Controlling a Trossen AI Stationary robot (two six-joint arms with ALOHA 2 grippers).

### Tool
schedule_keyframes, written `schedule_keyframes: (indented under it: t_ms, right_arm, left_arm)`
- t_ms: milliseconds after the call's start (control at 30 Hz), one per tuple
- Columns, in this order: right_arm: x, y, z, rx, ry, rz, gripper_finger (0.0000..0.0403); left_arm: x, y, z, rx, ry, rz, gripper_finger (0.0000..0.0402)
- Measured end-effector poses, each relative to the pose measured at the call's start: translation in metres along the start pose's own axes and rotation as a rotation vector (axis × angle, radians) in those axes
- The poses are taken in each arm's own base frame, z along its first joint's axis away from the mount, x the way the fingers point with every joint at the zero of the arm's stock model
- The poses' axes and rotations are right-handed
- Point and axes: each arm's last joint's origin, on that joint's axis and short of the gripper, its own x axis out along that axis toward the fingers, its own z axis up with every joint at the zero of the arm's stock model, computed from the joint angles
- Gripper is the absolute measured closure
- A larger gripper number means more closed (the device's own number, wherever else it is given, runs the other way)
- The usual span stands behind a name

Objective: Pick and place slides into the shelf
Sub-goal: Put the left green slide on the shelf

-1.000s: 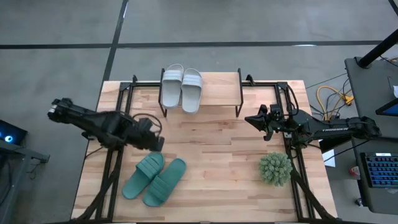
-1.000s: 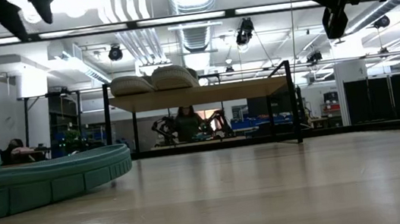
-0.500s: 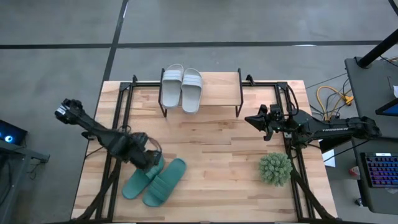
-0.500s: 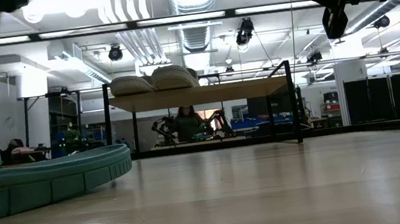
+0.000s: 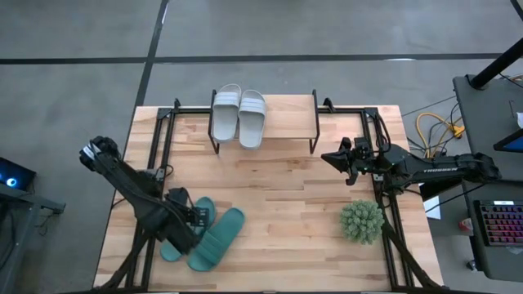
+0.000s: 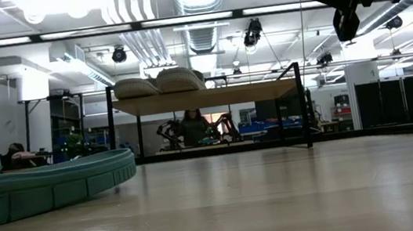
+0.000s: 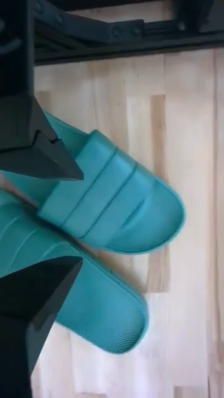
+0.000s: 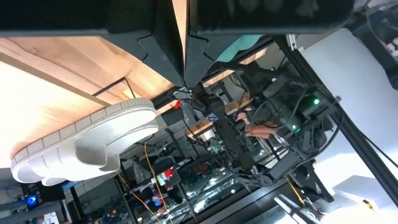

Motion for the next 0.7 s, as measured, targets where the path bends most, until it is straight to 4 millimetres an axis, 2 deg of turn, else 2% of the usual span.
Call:
schedule_keyframes:
  t_ms: [200, 433, 533, 700]
  right_arm:
    - [0.000, 0.000, 0.000, 0.000, 0.000, 0.001, 0.0394]
    - [0.000, 0.000, 0.000, 0.000, 0.000, 0.001, 0.0394]
    - [0.000, 0.000, 0.000, -0.001, -0.001, 0.001, 0.0394]
    - [0.000, 0.000, 0.000, -0.005, -0.001, 0.001, 0.0394]
  left_arm:
    - [0.015, -0.004, -0.016, 0.038, -0.034, 0.063, 0.0207]
    - [0.019, 0.003, -0.033, 0.109, -0.032, 0.091, 0.0207]
    - [0.019, 0.009, -0.043, 0.257, -0.035, 0.091, 0.0207]
    - [0.013, 0.007, -0.057, 0.757, -0.047, 0.032, 0.0207]
